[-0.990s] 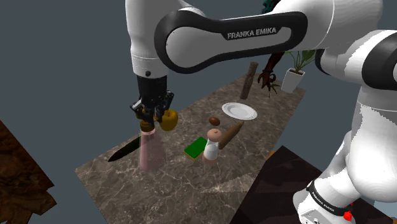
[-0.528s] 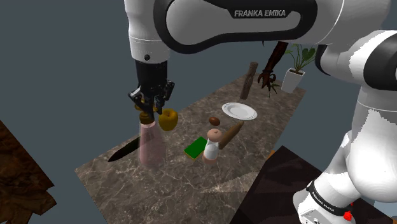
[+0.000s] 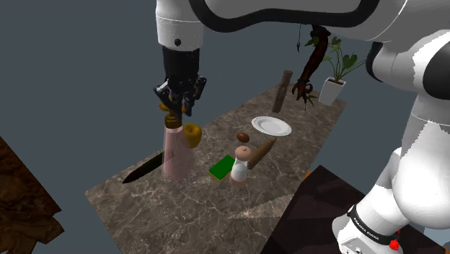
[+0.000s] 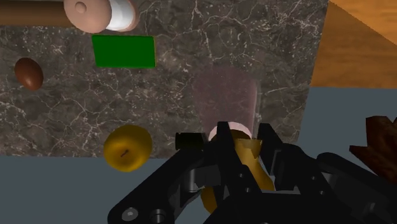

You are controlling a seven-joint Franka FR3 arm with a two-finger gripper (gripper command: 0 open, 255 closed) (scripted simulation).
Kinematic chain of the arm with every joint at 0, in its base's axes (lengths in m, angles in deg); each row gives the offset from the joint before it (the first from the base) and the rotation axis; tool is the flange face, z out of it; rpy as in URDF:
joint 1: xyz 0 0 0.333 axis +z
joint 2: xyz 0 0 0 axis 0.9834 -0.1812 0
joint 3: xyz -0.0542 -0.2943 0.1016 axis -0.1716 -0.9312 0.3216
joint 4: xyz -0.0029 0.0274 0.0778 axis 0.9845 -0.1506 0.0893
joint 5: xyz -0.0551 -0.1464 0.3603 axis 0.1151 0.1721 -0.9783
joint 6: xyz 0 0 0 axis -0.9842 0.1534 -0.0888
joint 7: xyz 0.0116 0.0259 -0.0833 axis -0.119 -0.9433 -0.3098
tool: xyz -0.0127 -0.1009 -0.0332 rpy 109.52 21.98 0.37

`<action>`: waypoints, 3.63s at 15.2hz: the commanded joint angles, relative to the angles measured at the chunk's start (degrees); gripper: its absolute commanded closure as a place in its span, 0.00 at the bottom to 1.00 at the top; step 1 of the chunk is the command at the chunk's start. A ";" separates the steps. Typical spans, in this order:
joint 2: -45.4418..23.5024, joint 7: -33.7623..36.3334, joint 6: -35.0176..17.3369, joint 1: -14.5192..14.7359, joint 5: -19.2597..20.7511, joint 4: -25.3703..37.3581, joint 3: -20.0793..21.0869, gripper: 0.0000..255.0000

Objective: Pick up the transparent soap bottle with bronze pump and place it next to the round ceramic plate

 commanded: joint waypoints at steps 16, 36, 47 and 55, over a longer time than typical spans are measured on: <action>29.23 -23.61 4.82 -14.83 -13.60 -21.06 -9.77 1.00; 38.16 -50.76 20.00 -23.24 -10.87 -15.56 -28.82 1.00; 30.89 -67.36 29.44 -27.96 -8.16 1.19 -39.92 1.00; 33.09 -69.98 25.33 -28.94 -7.46 -5.04 -41.51 1.00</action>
